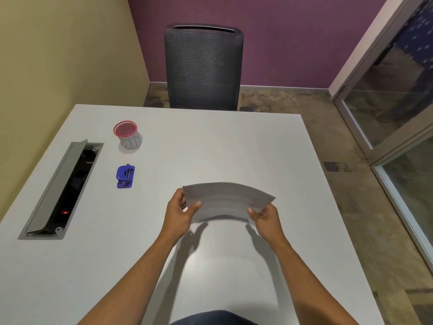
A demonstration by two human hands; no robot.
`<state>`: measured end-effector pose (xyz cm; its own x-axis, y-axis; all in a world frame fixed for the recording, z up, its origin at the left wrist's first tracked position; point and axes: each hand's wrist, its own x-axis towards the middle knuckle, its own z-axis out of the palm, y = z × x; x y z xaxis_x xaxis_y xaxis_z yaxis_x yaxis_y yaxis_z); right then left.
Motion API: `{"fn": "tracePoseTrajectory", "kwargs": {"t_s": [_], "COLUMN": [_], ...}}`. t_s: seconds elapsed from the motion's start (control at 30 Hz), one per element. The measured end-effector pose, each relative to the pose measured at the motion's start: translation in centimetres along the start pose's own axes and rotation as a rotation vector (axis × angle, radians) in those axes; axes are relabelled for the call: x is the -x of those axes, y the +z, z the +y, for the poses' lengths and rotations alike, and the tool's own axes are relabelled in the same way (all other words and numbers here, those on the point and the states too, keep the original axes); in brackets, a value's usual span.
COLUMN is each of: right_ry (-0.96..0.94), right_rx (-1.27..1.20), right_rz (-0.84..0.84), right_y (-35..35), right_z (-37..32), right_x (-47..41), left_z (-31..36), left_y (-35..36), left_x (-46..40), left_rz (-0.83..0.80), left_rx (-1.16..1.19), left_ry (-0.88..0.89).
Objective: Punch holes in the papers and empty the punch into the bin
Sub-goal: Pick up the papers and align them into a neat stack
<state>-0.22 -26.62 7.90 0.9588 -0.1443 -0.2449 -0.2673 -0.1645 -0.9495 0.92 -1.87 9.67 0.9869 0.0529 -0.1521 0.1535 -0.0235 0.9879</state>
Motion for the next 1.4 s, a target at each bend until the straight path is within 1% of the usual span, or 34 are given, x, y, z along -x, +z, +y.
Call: {"fn": "tracePoseTrajectory", "kwargs": {"t_s": [0.2,0.3,0.43,0.57,0.7,0.8,0.83,0.9,0.93,1.0,1.07,1.1,1.23,1.3,1.4], "right_ry": [0.01,-0.011,0.006,0.017,0.018,0.002,0.039,0.186,0.26,0.369,0.417,0.419,0.346,0.286,0.273], "right_rx": [0.004,0.001,0.02,0.017,-0.024,-0.052,-0.096,-0.274,-0.379,-0.564,-0.681,-0.704,-0.696,-0.673,-0.619], "right_rz": [0.073,0.071,0.015,0.033,0.068,0.175,0.213,0.244,0.23,0.121,-0.011,-0.042,-0.009,-0.019,-0.044], "right_y": [0.3,0.5,0.9,1.0,0.7,-0.1,-0.5,-1.2,-1.4,-1.8,-1.6,-1.4,-0.8,-0.8,-1.0], "right_z": [-0.3,-0.4,0.5,0.9,0.9,1.6,2.0,2.8,3.3,4.5,5.3,5.4,4.8,4.4,4.1], "right_x": [-0.5,-0.5,0.0,0.1,0.2,0.8,1.0,1.8,2.2,2.7,3.2,3.2,2.4,2.1,1.9], "left_z": [0.4,0.5,-0.4,-0.3,0.4,0.9,1.2,1.7,1.9,2.0,2.1,2.1,1.8,1.6,1.5], "left_y": [0.5,0.5,0.4,0.7,1.1,1.3,1.3,1.5,1.6,2.0,2.4,2.6,2.8,2.6,2.1], "left_x": [-0.3,-0.3,0.0,0.0,-0.2,-0.2,-0.2,-0.1,-0.1,0.1,0.3,0.5,1.2,1.5,1.7], "left_rz": [0.034,0.036,0.038,0.067,0.048,0.059,0.067,0.079,0.081,0.079,0.07,0.066,0.045,0.025,0.01], "left_rx": [-0.061,-0.083,-0.116,-0.156,-0.086,0.0,0.035,0.128,0.177,0.264,0.326,0.352,0.439,0.456,0.506], "left_ry": [0.032,0.059,0.008,-0.023,-0.028,-0.042,-0.046,-0.057,-0.063,-0.071,-0.086,-0.096,-0.136,-0.135,-0.141]}}
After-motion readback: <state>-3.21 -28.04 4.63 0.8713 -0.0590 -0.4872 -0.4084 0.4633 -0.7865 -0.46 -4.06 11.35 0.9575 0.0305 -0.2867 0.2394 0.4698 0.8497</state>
